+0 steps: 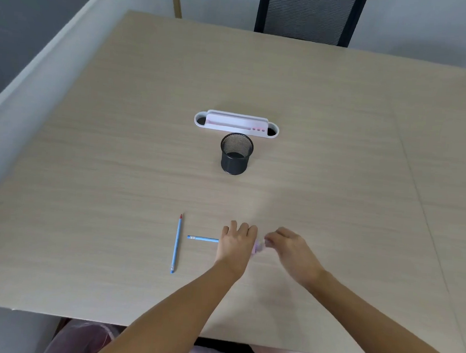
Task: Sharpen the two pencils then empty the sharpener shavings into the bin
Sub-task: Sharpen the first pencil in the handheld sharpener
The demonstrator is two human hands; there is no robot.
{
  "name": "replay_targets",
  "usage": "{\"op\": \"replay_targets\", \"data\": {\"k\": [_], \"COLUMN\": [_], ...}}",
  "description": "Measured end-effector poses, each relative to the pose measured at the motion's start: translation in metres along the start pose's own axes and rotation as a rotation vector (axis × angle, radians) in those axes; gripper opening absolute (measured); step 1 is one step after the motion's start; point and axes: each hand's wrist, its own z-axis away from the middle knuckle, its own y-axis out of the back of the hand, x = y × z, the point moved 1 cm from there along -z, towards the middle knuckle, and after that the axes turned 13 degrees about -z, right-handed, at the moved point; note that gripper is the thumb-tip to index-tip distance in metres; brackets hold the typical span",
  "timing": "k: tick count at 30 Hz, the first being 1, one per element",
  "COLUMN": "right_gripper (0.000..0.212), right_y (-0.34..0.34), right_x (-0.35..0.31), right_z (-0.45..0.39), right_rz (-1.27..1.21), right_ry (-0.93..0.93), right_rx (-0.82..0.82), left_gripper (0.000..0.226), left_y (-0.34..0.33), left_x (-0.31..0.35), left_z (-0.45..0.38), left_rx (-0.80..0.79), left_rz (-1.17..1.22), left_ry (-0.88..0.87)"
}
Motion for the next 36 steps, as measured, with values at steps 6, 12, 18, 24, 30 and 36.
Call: {"op": "replay_targets", "data": {"k": [6,12,18,24,30,36], "right_gripper": [0.015,0.016,0.015,0.014,0.016,0.018], "right_y": [-0.022,-0.052,-0.004,-0.02,-0.064,-0.015], "right_x": [0.008,0.0,-0.012,0.022,0.012,-0.01], "right_z": [-0.038,0.032,0.016,-0.034,0.021,0.028], "right_rz": [0.099,-0.21,-0.201,-0.089,-0.154,-0.216], "right_ry": [-0.013,-0.197,-0.078,-0.105,-0.165,-0.087], "right_rx": [-0.01,0.026,0.086,0.121,0.096,0.122], "left_gripper": [0.039,0.045,0.052,0.056,0.056,0.054], "left_y": [0.001,0.004,0.003,0.003,0.002,0.001], "left_x": [0.001,0.002,0.001,0.001,0.003,0.002], "left_z": [0.0,0.001,0.003,0.003,0.001,0.0], "left_rx": [-0.009,-0.032,-0.012,-0.032,-0.058,-0.048], "left_rz": [-0.042,-0.085,-0.086,-0.084,-0.113,-0.085], "left_ry": [-0.003,0.032,0.022,0.019,0.029,0.051]}}
